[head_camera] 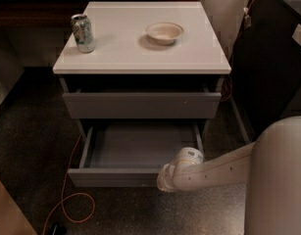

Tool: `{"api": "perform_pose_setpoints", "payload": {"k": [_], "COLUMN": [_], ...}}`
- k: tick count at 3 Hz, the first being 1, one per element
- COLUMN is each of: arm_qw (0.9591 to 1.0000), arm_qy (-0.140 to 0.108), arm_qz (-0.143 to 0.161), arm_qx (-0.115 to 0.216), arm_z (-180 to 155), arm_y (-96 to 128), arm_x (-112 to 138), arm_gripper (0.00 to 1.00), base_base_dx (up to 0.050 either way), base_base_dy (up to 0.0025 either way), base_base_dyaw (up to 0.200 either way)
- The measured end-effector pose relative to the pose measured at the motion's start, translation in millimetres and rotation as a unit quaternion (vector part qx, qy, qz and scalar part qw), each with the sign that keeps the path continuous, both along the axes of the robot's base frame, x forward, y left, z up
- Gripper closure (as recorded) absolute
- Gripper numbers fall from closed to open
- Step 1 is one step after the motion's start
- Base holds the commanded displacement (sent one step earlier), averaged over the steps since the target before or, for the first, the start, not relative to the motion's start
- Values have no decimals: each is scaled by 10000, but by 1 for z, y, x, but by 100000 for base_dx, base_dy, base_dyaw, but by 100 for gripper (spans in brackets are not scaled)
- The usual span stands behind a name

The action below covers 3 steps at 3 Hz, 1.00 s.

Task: Close middle drawer

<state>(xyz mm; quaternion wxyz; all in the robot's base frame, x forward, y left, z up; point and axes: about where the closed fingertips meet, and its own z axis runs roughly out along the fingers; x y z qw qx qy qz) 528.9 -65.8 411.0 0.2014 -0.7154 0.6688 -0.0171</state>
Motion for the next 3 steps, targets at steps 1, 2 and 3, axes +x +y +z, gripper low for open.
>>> {"api": "perform_pose_setpoints", "payload": {"k": [1,2,3], "arm_qw": [9999,9995,9986], "arm_qy": [-119,-259,-455], "arm_qz": [34,73,78], "arm_qx": [106,152,264], "arm_z": [0,1,2], "arm_y": [1,1,2], "arm_x": [14,32,61], "arm_gripper": [100,100,100], "base_base_dx": [0,0,0], "base_base_dy": [0,0,0], "base_base_dyaw": [0,0,0]}}
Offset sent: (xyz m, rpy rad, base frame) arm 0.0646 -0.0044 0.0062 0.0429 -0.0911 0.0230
